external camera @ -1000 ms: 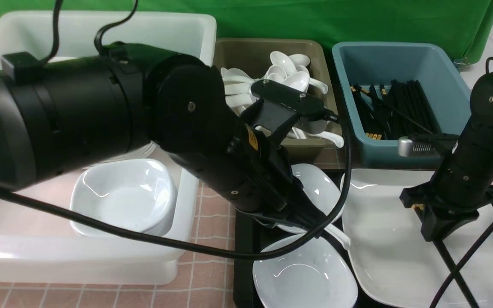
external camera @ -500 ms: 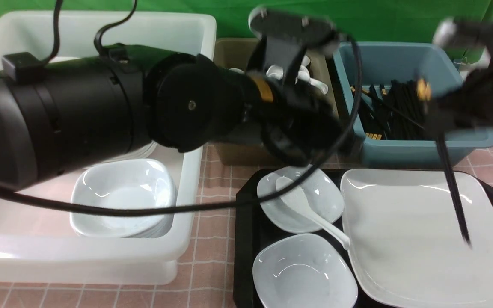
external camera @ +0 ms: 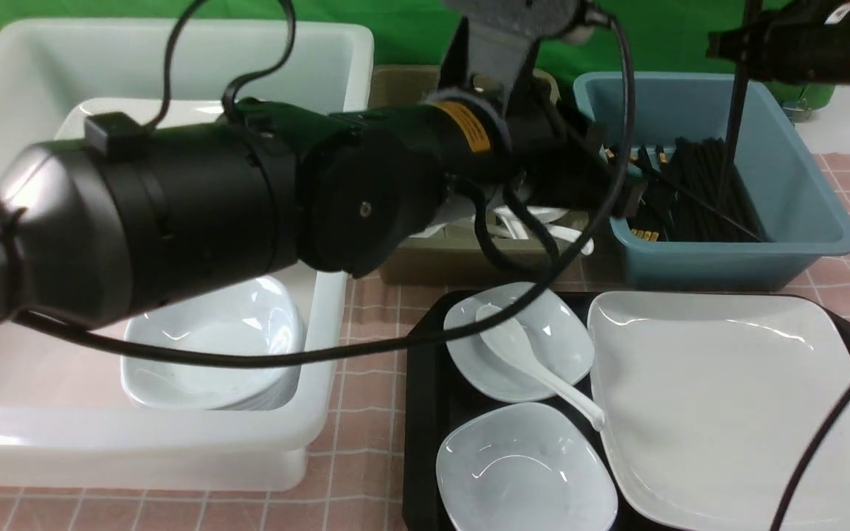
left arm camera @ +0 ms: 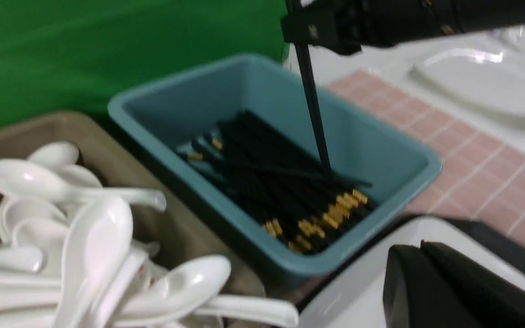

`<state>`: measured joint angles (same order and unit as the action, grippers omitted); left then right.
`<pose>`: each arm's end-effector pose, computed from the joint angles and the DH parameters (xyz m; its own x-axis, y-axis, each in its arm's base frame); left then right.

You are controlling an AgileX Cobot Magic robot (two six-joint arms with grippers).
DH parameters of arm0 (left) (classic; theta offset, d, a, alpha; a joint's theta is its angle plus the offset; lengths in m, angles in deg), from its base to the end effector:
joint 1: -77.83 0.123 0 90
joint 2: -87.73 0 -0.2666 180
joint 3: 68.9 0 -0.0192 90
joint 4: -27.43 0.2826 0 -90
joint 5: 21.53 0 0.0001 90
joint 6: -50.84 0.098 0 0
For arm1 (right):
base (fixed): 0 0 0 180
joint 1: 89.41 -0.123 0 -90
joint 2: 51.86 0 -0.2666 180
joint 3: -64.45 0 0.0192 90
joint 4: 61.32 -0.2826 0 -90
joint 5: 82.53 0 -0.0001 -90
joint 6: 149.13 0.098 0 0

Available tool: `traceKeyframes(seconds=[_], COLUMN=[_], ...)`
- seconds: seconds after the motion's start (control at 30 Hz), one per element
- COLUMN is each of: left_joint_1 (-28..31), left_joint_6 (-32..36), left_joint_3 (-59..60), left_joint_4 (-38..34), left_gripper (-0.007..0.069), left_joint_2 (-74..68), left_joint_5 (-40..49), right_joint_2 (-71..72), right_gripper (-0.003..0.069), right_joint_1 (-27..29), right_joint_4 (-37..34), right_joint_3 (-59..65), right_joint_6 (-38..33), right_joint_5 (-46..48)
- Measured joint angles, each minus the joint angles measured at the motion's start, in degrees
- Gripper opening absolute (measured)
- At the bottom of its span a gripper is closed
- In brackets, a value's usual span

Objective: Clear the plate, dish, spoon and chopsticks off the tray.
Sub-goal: Use the right arm to put the chopsticks into the small storage box on the right

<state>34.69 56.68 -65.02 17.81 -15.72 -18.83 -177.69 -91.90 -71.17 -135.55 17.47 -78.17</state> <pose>0.3129 -0.2943 0.2828 -0.2942 0.1856 -0.9375 0.6713 0.7384 -0.0645 0.5246 0.0241 0.2467 -0.3396 -0.0772 -0.9374 -0.0770 0.9956 -0.0541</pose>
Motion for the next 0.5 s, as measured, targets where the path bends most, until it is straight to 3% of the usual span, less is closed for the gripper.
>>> traceKeyframes(seconds=[0.1,0.2,0.27,0.4,0.5], left_joint_1=[0.00,0.15,0.18,0.18,0.55], left_joint_6=[0.07,-0.07,-0.06,-0.34,-0.44], left_joint_3=[0.00,0.00,-0.04,-2.48,-8.45], left_joint_4=[1.12,1.58,1.83,1.83,1.85], left_gripper=[-0.0003,-0.0003,-0.0003,-0.0003,-0.0003], left_joint_2=[0.00,0.00,0.00,-0.51,-2.72], left_joint_5=[1.22,1.79,3.91,14.76,29.33], right_joint_2=[-2.46,-4.24,-4.73,-2.29,3.33], right_gripper=[0.0175,0.0239,0.0327,0.0381,0.0349], right_joint_1=[0.10,0.10,0.10,0.10,0.10], right_joint_4=[0.00,0.00,-0.05,-0.05,0.01], right_joint_3=[-0.82,-1.13,-1.20,-1.32,-1.78], right_joint_6=[0.06,0.06,0.06,-0.01,-1.26], right_joint_5=[1.76,3.63,7.01,16.88,27.82])
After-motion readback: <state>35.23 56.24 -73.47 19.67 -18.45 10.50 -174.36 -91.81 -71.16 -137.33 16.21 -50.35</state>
